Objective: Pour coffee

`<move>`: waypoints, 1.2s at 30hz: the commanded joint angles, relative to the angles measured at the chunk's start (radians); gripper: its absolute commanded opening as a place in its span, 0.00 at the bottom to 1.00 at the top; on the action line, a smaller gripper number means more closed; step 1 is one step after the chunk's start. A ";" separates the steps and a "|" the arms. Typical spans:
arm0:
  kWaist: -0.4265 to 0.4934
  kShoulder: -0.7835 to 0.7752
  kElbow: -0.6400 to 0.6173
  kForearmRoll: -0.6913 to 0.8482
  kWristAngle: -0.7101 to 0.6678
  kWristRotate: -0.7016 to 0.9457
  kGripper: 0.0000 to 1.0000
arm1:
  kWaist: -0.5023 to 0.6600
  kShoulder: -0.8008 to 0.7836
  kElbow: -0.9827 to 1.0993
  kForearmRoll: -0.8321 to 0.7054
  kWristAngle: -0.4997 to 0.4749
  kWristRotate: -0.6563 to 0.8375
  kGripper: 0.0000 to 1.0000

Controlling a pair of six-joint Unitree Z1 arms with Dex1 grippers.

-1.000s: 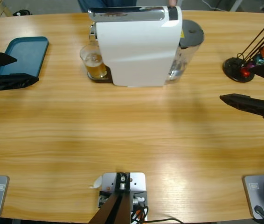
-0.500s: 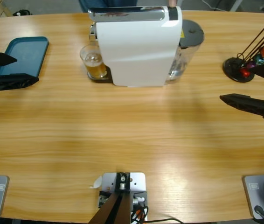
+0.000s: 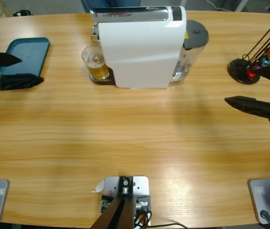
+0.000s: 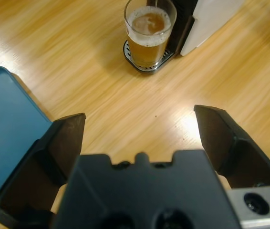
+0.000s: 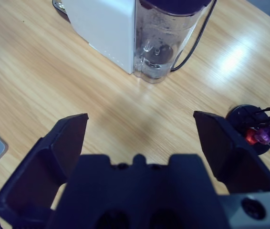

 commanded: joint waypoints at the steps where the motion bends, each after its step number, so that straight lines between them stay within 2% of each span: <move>1: 0.023 0.190 0.022 -0.134 -0.045 0.058 1.00 | 0.008 0.018 0.031 -0.007 0.039 -0.012 0.99; 7: 0.065 0.217 0.026 -0.177 -0.163 0.163 1.00 | 0.008 0.072 0.024 -0.011 0.070 -0.012 0.99; 17: 0.080 0.278 0.048 -0.371 -0.193 0.242 1.00 | 0.008 0.166 -0.001 0.002 0.109 -0.012 0.99; 36: 0.079 0.499 -0.047 -0.492 -0.294 0.328 1.00 | 0.008 0.255 -0.043 0.039 0.163 -0.029 1.00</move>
